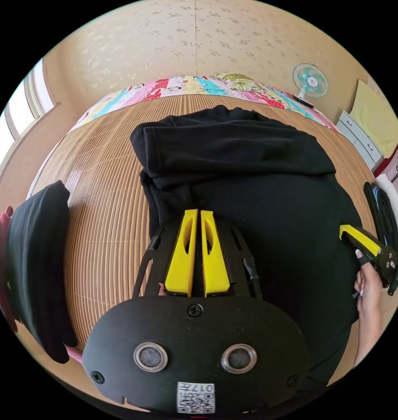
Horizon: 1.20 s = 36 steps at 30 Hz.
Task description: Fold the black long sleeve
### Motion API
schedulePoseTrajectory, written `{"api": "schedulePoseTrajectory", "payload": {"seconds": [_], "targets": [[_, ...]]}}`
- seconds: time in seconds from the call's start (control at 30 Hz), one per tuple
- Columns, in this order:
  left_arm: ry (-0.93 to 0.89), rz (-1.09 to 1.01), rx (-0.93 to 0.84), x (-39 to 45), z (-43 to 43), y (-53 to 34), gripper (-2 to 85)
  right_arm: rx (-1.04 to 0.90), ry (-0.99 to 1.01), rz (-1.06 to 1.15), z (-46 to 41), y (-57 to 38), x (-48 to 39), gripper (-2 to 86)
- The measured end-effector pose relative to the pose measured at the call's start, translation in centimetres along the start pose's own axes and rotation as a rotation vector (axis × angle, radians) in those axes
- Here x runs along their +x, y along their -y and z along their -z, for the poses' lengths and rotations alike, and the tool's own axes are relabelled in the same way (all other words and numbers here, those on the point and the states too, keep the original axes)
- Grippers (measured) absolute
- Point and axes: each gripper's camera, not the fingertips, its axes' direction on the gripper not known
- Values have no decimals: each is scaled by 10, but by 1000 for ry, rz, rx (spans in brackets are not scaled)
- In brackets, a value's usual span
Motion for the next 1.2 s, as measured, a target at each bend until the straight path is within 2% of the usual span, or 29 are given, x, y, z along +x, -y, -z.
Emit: {"api": "schedulePoseTrajectory", "payload": {"seconds": [0.13,0.3,0.4,0.47,0.57,0.67,0.73,0.83,0.93,1.03,1.2], "targets": [[-37,18,5,-7,1,3,-3,7,-127,50,-10,8,-27,6],[-21,12,-9,-8,6,6,-3,14,-66,23,-13,16,-17,6],[-76,-16,-48,-19,25,-3,-5,16,-69,27,-14,21,-17,6],[-241,26,76,-36,61,-51,-5,16,-48,18,-14,26,-12,6],[-385,17,106,-42,102,-121,9,18,-40,14,-12,32,-9,6],[-495,28,267,-69,147,-209,63,18,-29,10,-8,37,-3,6],[-492,85,311,-95,163,-254,80,19,-22,7,-5,41,1,5],[-413,223,175,-138,162,-296,122,19,-23,7,0,46,6,5],[-465,346,14,-172,139,-311,138,20,-33,10,6,52,12,5],[-463,363,-60,-193,119,-310,129,13,-73,30,14,59,15,7],[-503,311,-137,-224,98,-301,98,-95,-105,267,42,76,32,16]]}}
